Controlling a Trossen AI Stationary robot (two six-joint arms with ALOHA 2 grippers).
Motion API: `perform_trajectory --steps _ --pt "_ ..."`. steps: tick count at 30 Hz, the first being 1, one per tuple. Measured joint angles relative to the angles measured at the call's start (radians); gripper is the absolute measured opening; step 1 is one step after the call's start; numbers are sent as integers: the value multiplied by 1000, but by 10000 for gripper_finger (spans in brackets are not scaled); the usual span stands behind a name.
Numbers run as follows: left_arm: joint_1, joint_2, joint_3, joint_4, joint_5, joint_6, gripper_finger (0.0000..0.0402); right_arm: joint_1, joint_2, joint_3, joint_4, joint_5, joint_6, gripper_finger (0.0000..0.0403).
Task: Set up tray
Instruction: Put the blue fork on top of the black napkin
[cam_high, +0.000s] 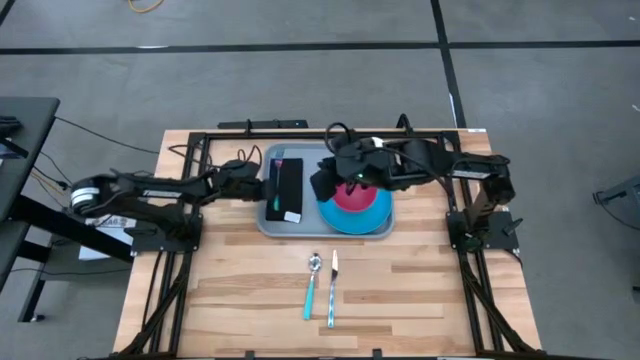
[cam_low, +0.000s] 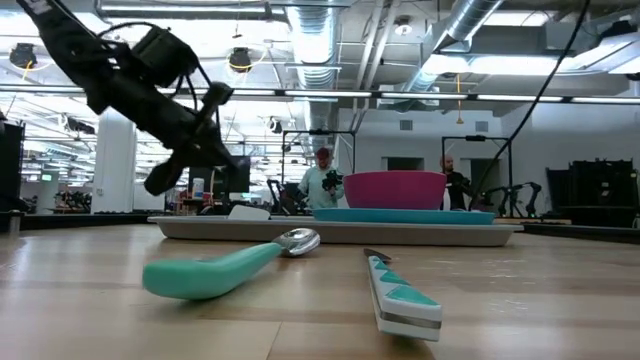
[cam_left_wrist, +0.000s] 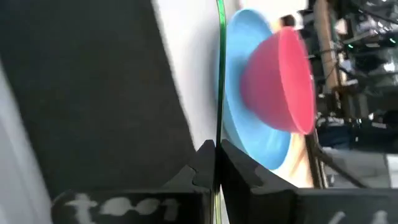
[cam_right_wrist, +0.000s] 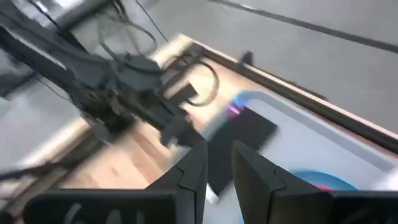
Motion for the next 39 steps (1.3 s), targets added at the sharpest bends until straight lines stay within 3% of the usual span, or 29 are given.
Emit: perform_trajectory --steps 7,13,39 --pt "0 138 0 29 16 -84 0 28 -5 0 -105 29 0 66" --pt "24 177 0 22 -22 -138 0 49 -5 0 -108 52 -24 66" --pt "35 178 0 -52 -31 -161 12 50 -5 0 -95 52 -78 66"
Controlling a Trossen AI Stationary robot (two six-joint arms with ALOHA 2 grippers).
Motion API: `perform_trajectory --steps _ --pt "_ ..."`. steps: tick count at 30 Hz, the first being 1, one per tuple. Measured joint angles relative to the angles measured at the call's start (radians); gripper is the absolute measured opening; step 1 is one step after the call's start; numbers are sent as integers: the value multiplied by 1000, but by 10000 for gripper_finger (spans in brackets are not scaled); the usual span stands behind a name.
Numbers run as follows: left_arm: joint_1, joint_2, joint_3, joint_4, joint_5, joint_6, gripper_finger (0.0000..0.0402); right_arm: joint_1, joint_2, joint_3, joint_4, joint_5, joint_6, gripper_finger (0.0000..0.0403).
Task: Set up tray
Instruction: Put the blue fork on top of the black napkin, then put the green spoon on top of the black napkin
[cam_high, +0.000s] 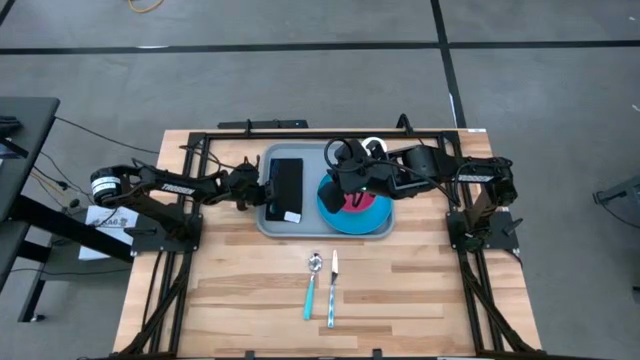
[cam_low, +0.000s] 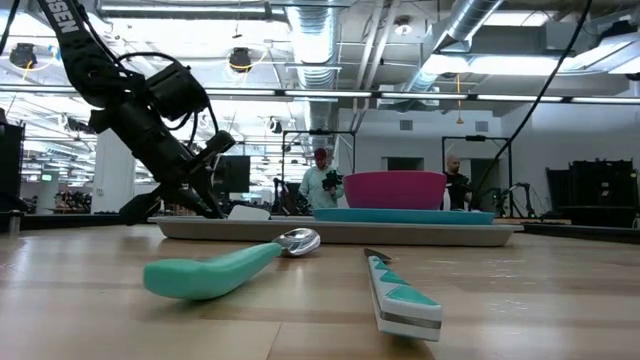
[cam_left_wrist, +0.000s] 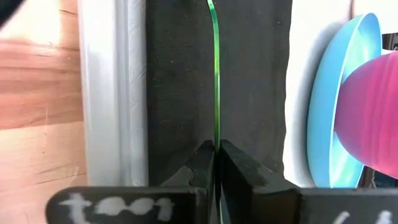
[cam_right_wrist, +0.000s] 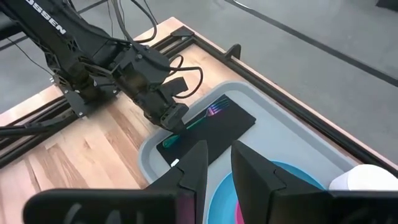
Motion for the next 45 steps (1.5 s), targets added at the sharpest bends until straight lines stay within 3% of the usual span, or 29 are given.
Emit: perform_trajectory --steps 17,30,45 --pt "0 0 0 18 -18 -5 13 0 -3 0 23 -2 -53 66" --pt "0 0 0 18 -18 -45 132 0 -4 0 23 -5 -114 66" --pt "0 -2 0 16 -22 85 144 -2 -5 0 70 -5 -155 66"
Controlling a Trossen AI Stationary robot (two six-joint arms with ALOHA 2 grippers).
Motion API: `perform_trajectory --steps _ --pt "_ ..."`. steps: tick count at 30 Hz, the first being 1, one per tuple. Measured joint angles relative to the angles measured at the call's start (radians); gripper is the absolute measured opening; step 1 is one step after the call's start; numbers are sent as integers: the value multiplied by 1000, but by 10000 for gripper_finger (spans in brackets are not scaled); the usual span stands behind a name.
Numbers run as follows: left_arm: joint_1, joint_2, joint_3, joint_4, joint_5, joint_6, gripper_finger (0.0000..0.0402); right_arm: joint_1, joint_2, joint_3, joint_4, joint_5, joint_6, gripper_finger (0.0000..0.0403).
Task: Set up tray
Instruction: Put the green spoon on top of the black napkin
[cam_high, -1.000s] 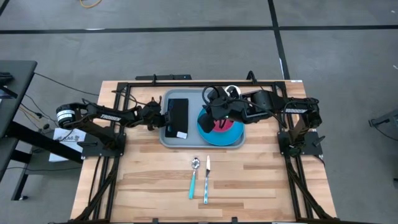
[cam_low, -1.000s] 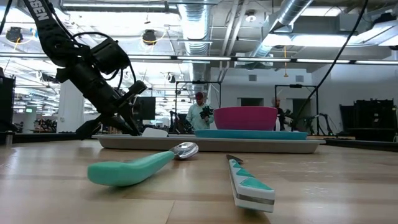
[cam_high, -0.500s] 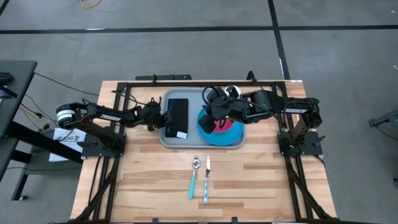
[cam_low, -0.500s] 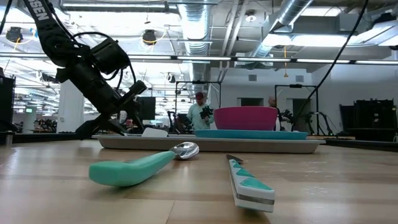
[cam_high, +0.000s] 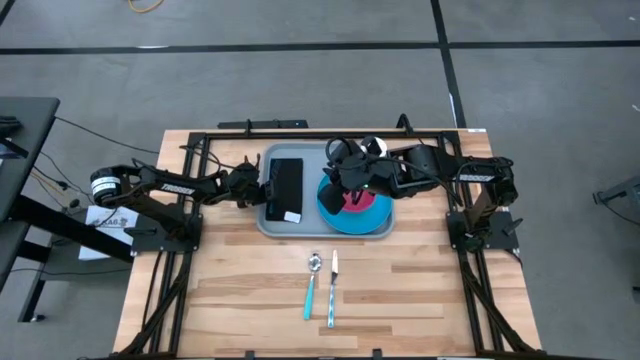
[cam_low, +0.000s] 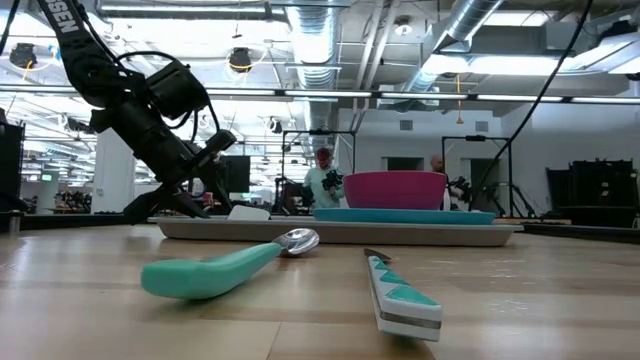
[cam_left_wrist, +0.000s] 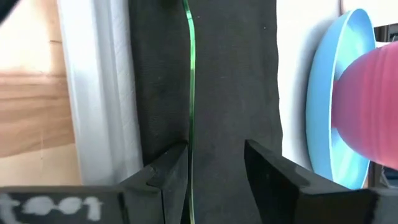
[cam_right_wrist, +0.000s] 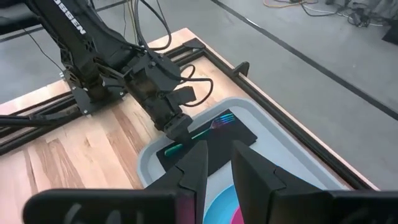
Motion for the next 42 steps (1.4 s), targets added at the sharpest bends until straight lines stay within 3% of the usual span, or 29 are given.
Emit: perform_trajectory --steps 15,23,26,42 --pt "0 0 71 -27 20 151 144 -21 0 0 -2 0 -29 66" --pt "30 0 200 -400 -12 251 143 -25 0 0 -2 -2 -29 66" --pt "32 0 224 -472 -26 283 143 -25 0 0 -2 -2 -29 66" --pt "40 0 373 -465 -46 200 131 -32 0 0 -2 -1 -29 66"
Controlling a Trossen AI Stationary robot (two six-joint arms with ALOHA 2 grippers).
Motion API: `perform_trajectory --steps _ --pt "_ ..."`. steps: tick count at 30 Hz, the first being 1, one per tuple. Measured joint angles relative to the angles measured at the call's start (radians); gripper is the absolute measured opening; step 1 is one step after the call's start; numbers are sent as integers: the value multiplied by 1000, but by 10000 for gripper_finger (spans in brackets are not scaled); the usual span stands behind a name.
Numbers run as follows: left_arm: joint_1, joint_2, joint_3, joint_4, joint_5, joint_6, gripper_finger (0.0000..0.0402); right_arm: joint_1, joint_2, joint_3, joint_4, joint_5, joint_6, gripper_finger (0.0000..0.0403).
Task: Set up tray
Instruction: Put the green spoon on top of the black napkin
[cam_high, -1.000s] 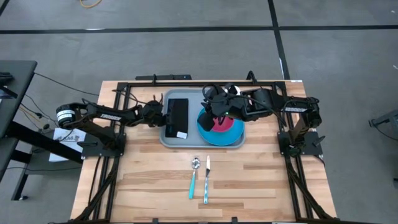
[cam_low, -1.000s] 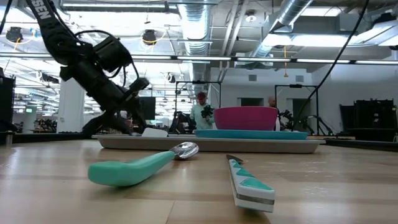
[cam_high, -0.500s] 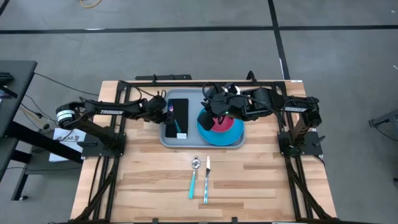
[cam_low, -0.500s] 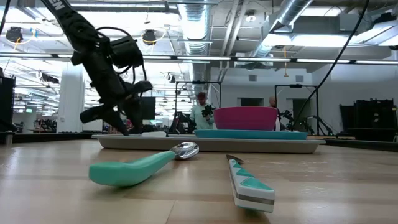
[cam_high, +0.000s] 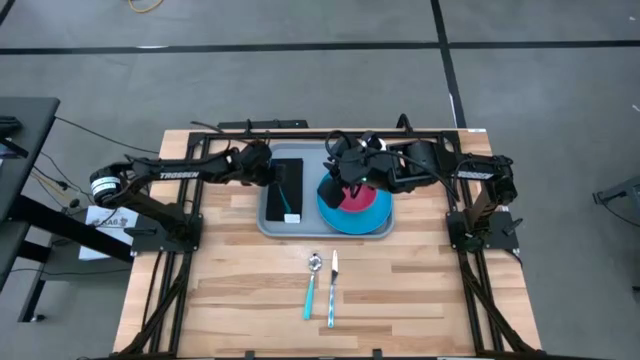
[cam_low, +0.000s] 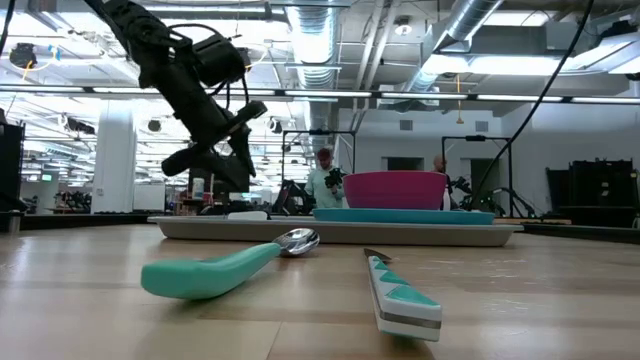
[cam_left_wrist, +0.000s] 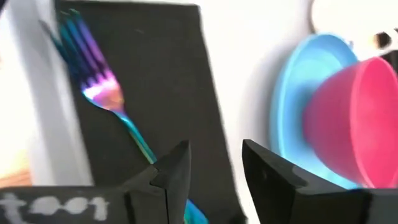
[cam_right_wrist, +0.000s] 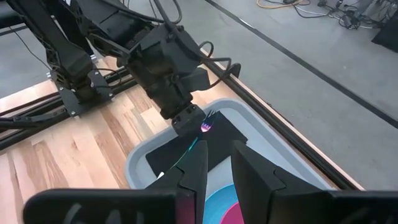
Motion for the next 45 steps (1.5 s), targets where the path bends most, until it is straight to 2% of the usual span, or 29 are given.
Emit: perform_trajectory --steps 3,6,8,14,18,22,24,31,35,40,45 --pt "0 0 14 2 73 1 122 0 0 0 0 0 0 66" --pt "-5 0 25 13 145 73 115 0 0 0 0 0 0 66" --pt "-13 0 34 18 154 86 114 0 0 0 0 0 0 66" --pt "-3 1 35 -29 72 -149 114 0 0 0 0 0 0 66" --pt "9 1 34 5 113 -164 113 0 0 0 -1 0 0 66" --pt "9 1 34 109 206 -205 113 0 0 0 -1 0 -7 66" --pt "6 1 34 173 215 -207 113 0 0 0 0 0 -32 66" --pt "9 1 34 240 172 -327 113 0 0 0 0 0 -42 66" --pt "-5 1 34 76 125 -366 111 0 0 0 -19 0 -44 66" --pt "-65 1 33 -204 -53 -431 88 0 0 0 -67 0 -43 66" --pt "-98 1 33 -227 -136 -485 68 0 0 0 -69 2 -43 66"
